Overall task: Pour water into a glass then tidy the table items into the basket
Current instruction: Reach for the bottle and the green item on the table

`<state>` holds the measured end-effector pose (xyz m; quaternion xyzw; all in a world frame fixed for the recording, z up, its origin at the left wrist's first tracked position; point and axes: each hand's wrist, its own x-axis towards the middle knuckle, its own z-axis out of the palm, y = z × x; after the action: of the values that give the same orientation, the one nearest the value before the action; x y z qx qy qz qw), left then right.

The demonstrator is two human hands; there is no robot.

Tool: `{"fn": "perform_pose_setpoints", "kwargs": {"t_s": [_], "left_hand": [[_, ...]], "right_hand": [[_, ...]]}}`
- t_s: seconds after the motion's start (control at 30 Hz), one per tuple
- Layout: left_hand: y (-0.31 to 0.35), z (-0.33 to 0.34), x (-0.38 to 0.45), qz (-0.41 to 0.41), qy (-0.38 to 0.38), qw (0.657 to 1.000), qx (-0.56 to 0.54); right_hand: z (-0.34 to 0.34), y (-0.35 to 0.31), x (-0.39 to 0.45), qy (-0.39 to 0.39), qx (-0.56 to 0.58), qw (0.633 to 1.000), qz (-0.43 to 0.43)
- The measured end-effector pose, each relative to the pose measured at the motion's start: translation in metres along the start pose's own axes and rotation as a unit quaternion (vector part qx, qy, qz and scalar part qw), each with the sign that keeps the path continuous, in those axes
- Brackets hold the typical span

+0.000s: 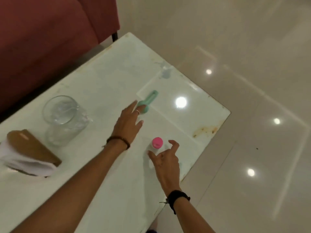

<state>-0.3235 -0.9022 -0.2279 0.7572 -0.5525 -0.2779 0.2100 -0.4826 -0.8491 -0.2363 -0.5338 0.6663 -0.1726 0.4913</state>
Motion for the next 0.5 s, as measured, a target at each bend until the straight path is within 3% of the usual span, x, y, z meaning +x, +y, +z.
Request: {"fn": "perform_pose_setpoints", "kwargs": {"t_s": [0.1,0.17,0.3,0.5], "left_hand": [[-0.005,0.003,0.039,0.052,-0.046,0.990,0.119],[-0.008,0.008,0.050,0.038,-0.067,0.987,0.144],[-0.013,0.018,0.037,0.016,0.000,0.998,0.067],[-0.021,-0.003,-0.042,-0.026,0.068,0.991,-0.110]], "right_hand": [[0.000,0.001,0.017,0.010,-0.038,0.999,-0.022],[0.000,0.002,0.023,0.005,-0.069,0.996,-0.052],[-0.004,0.001,0.027,-0.014,-0.122,0.987,-0.107],[0.005,-0.008,-0.007,-0.012,-0.094,0.985,-0.145]]}}
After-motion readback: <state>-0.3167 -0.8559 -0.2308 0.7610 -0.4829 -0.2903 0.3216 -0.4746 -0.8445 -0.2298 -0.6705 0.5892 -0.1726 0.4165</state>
